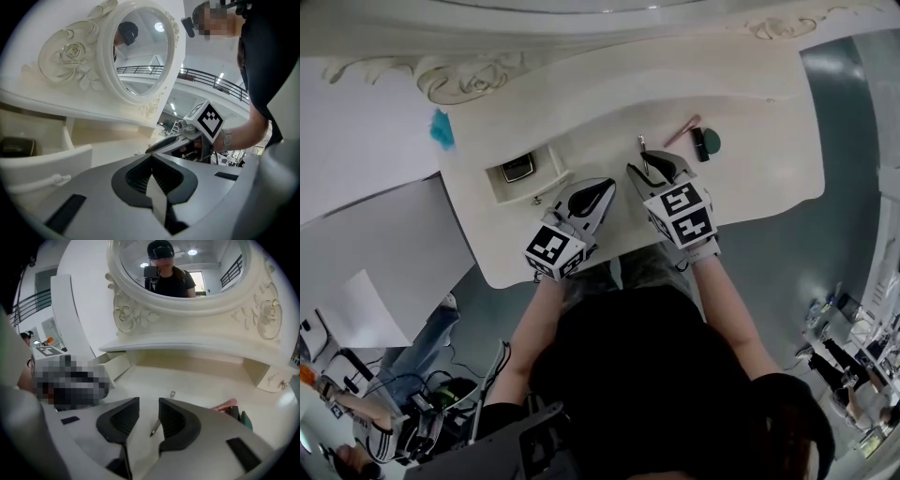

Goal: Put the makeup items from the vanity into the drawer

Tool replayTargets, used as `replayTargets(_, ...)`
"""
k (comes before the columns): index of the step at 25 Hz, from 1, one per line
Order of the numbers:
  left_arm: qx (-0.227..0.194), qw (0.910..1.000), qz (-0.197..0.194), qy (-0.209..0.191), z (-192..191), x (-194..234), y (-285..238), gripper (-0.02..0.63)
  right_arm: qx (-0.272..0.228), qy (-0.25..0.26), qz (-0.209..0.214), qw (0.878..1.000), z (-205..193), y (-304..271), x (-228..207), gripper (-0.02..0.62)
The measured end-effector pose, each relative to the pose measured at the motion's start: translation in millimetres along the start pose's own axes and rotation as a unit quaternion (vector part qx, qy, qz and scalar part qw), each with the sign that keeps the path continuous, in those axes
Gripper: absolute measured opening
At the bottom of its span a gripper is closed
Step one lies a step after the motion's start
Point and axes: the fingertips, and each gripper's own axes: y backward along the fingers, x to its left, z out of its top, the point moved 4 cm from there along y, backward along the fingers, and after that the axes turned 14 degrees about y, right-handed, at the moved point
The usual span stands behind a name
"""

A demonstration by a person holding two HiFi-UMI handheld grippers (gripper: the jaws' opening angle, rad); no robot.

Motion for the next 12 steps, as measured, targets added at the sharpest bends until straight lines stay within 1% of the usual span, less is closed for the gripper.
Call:
replayTargets(4,0.006,1.0,0.003,-0.003,-1.4,0.3,0.5,0.012,0.009,-0.007,-0.031,0.999,-4.1,-5.7,-13.7,0.137)
replayTargets(7,0.004,1.0,0.005,-0.002,-0.4,0.5,1.5,0.012,0.024,-0.006,-0.041,0.999,-7.4,-12.2,-18.8,0.144)
replayTargets(12,0.004,1.0,0.005,-0.002,-1.2,0.1,1.6,0.012,0.046,-0.003,-0.051,0.998,-10.7,-21.1,-21.1,0.14)
